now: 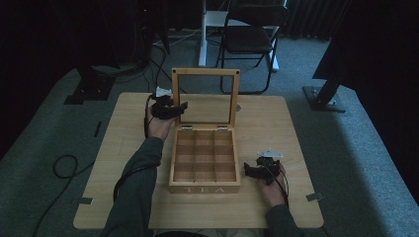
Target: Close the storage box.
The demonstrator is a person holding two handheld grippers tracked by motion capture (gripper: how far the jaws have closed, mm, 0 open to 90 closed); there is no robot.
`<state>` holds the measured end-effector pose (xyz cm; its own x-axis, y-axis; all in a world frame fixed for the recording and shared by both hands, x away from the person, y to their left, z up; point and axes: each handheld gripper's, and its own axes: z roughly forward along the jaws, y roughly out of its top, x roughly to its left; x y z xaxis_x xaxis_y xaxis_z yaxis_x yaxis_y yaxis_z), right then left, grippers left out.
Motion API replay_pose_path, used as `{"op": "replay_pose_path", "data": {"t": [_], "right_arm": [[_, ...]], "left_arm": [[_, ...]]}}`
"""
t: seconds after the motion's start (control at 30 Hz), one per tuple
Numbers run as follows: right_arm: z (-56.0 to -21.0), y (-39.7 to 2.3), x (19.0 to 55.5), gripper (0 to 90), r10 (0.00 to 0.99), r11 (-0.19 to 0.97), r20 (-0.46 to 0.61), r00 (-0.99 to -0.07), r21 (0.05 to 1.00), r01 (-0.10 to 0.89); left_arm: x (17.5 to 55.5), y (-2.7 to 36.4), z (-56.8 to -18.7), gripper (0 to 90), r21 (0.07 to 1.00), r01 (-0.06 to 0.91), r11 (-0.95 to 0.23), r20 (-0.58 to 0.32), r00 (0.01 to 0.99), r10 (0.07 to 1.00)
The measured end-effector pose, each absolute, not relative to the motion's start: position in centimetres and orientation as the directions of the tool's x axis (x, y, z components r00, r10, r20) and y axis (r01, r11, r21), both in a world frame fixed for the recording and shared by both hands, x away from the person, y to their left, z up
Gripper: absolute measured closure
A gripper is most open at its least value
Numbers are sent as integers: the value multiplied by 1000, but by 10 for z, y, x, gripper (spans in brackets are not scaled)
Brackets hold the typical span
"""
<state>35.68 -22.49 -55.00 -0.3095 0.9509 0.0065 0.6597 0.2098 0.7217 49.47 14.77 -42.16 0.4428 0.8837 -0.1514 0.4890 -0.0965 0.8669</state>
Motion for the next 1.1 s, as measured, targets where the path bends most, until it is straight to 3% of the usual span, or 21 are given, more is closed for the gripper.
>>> {"op": "replay_pose_path", "data": {"t": [0.3, 1.1], "right_arm": [[-550, -224, 357, 124, 948, 216, 5, -317, 722, 658], [-550, -222, 357, 124, 946, 222, 5, -325, 722, 656]], "left_arm": [[487, 150, -421, 496, 872, 482, -85, -148, 425, 893], [444, 157, -417, 483, 903, 419, -92, -130, 472, 872]]}}
